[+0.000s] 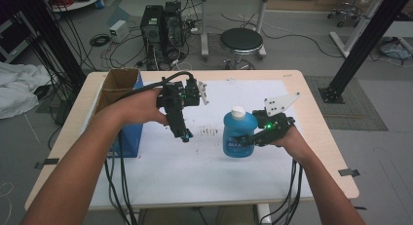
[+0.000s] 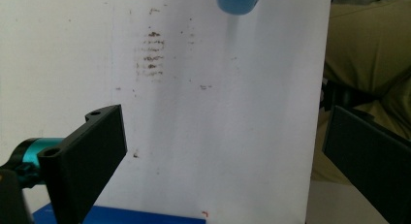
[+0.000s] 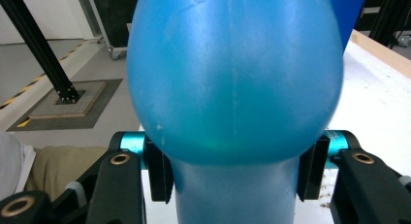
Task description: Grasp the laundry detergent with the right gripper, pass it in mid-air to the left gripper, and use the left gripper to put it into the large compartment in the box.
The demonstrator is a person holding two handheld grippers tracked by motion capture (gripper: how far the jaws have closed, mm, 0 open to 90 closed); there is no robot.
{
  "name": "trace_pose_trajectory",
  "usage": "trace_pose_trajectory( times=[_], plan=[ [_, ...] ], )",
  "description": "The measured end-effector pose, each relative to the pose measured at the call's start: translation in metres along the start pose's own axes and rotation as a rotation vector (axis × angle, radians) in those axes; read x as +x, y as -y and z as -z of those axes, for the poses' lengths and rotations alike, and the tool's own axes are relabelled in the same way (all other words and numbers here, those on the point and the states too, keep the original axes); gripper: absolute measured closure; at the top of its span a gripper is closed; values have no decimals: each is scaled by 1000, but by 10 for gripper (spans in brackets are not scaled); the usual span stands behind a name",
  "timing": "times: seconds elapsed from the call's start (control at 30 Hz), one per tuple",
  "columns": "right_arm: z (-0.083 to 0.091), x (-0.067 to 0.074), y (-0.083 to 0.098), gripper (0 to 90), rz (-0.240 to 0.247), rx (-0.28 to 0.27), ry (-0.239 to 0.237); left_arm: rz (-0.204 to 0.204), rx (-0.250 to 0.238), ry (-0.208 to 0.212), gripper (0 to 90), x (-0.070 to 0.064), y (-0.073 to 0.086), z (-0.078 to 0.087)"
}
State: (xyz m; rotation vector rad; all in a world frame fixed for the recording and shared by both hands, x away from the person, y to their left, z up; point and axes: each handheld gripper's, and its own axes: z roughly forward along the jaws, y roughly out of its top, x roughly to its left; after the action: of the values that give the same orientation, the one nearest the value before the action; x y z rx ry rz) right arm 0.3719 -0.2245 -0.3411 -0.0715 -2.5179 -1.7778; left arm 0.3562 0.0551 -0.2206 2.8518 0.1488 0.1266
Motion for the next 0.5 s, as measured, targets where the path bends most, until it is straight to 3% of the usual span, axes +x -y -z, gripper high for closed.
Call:
trace_pose_trajectory(
  times=[0.5],
  plan=[
    [-22,1,-10,445,20,-1,-43,-26,0,19,21,-2,-19,4]
  ],
)
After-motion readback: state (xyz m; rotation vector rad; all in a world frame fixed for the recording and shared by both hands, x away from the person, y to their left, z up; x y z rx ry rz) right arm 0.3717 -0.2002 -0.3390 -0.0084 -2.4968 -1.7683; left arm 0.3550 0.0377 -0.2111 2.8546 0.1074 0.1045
